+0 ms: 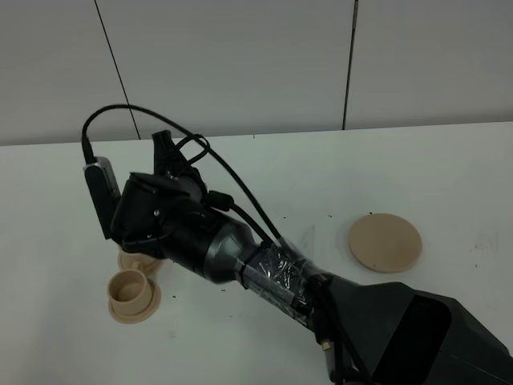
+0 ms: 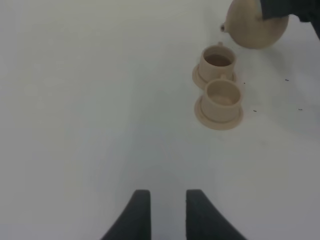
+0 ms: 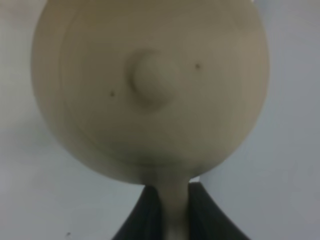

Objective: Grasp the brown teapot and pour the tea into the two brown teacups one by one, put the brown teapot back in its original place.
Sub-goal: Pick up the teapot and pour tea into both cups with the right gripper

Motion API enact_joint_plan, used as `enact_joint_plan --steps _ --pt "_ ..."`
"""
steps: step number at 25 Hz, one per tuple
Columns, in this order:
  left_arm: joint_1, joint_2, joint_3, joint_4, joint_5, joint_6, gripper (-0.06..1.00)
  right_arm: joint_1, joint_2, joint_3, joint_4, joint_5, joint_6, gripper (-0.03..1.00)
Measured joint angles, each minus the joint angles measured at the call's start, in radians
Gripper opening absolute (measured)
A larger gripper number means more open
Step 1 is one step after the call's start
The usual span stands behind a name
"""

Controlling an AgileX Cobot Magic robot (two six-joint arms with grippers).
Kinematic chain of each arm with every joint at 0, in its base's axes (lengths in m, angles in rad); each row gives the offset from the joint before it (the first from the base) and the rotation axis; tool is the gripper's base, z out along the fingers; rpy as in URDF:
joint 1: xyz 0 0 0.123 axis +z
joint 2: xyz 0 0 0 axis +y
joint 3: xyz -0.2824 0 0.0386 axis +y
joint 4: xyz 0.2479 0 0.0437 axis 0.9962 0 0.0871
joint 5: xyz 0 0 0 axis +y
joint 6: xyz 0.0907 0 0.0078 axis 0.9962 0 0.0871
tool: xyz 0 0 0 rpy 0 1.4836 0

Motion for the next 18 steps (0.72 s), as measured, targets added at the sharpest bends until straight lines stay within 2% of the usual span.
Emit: enact_joint_plan --steps 5,12,18 --pt "0.000 0.000 0.000 0.000 0.000 0.000 0.24 -0.020 0.000 -0.127 0.140 0.113 0.001 0.09" --pt "0.000 0.000 0.000 0.000 0.000 0.000 0.24 -0.051 -0.004 -0.158 0.339 0.127 0.121 0.09" --pt "0.000 0.000 0.000 0.000 0.000 0.000 0.24 -0.052 -0.004 -0.158 0.384 0.130 0.250 0.09"
